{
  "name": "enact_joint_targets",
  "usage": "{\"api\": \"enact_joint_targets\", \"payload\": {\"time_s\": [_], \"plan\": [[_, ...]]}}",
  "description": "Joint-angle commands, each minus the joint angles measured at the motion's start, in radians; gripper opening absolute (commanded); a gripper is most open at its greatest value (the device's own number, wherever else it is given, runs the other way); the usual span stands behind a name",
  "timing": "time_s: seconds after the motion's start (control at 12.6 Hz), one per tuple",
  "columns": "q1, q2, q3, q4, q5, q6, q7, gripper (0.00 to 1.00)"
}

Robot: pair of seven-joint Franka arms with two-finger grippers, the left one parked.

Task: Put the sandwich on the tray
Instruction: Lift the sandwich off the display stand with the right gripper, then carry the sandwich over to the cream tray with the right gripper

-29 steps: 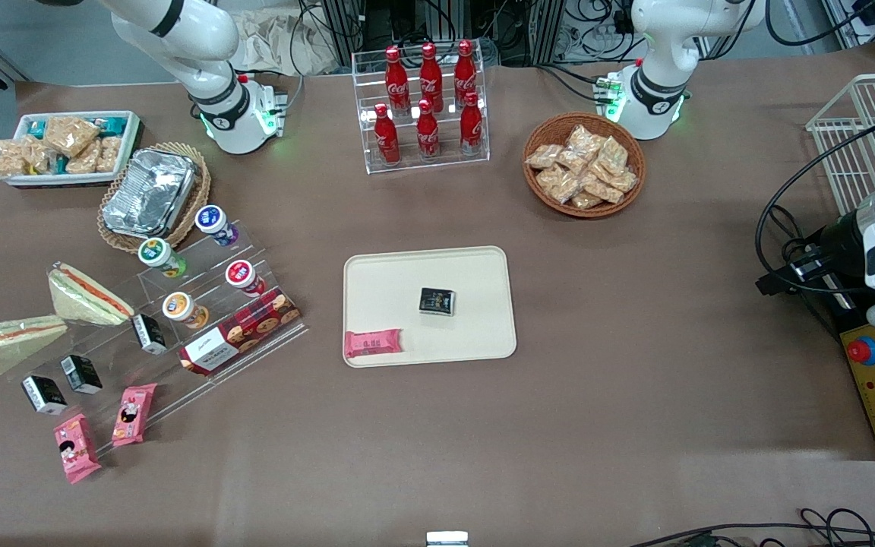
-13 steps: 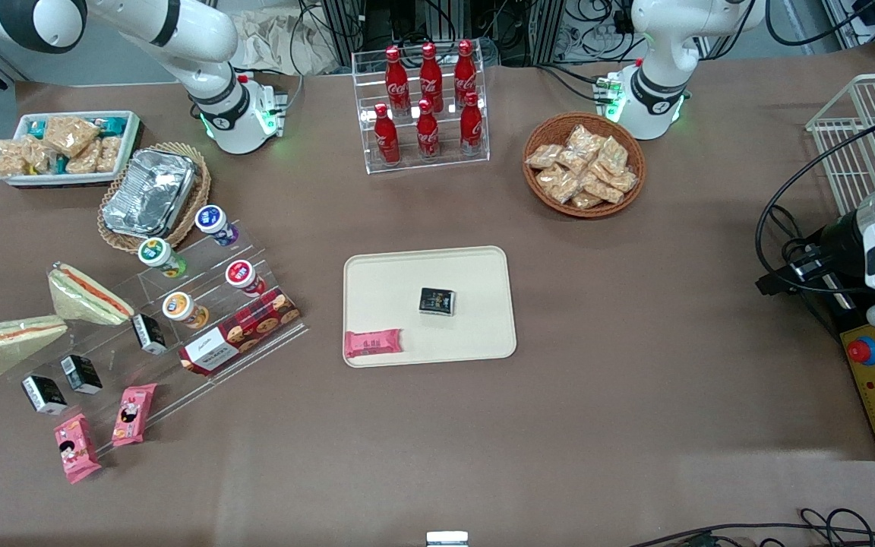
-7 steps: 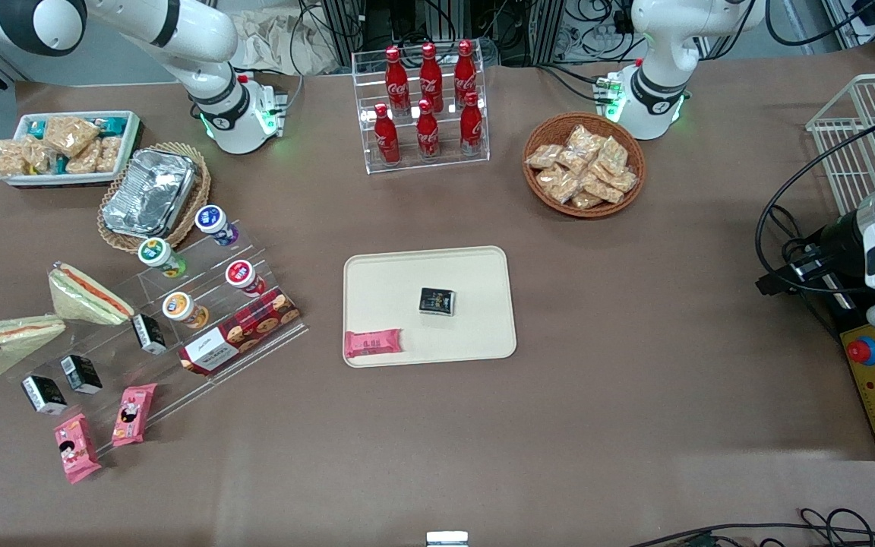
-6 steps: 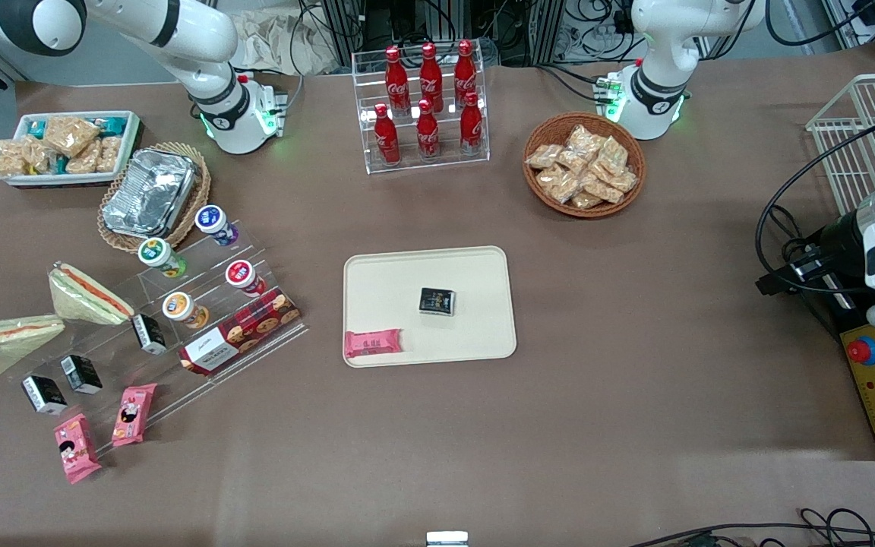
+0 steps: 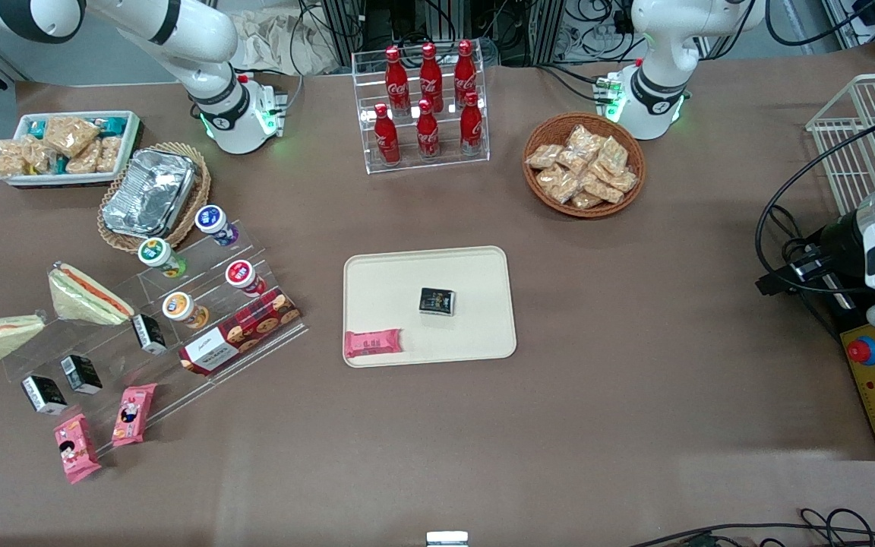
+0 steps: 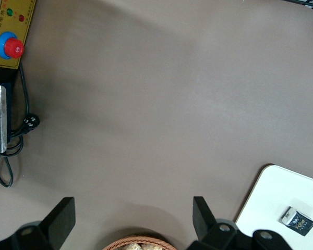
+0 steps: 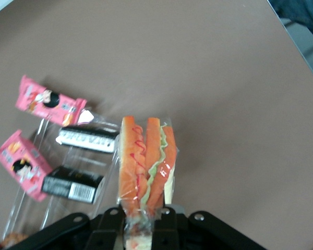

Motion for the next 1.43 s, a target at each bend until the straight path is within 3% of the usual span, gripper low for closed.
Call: {"api": "enact_joint_targets", "payload": {"time_s": [0.0, 0.4, 0.79, 0.95, 1.35], "plan": [[0.007, -0.053, 0.020, 0.047, 0.015, -0.109, -0.085, 0.01], [0.015, -0.113, 0.141, 0.086, 0.017, -0.198, -0.231, 0.00], [0.070, -0.185, 0.366, 0.084, 0.015, -0.272, -0.231, 0.00], [0.130, -0.179, 0.442, 0.081, 0.026, -0.270, -0.187, 0.00], [0.445, -0.098, 0.450, 0.072, 0.032, -0.146, -0.212, 0.00]]}}
